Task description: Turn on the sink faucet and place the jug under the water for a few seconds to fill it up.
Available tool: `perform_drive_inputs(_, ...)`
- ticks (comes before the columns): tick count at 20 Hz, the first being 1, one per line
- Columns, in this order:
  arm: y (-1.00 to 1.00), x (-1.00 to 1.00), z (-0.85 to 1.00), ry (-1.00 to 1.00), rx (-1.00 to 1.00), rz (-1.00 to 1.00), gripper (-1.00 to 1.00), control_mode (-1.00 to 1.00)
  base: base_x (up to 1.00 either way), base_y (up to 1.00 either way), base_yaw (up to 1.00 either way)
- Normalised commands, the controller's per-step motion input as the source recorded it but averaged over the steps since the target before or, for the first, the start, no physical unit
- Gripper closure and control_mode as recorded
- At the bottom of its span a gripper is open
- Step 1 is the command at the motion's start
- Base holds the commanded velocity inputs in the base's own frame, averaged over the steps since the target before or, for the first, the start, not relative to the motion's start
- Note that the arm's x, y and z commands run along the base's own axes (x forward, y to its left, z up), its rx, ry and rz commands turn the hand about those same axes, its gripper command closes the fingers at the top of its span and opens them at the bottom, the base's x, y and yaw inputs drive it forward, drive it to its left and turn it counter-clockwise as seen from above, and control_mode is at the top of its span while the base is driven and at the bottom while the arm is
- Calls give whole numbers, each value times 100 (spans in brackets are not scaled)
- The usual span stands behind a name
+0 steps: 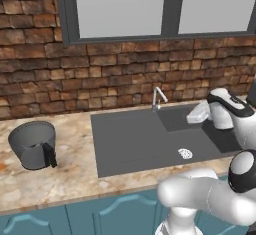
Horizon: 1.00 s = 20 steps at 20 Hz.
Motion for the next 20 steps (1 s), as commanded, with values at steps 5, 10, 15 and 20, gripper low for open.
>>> perform_drive_inputs(5, -14, 54, -16, -17, 3, 24, -100, -100, 0, 0, 0)
perform_drive_inputs(10, 0, 62, -11, -8, 2, 11, -100, -100, 0, 0, 0)
perform_drive_inputs(15, 0, 17, -9, 0, 0, 4, -100, -100, 0, 0, 0)
perform_drive_inputs(20, 1, 21, -12, 0, 0, 0, -100, -100, 0, 0, 0)
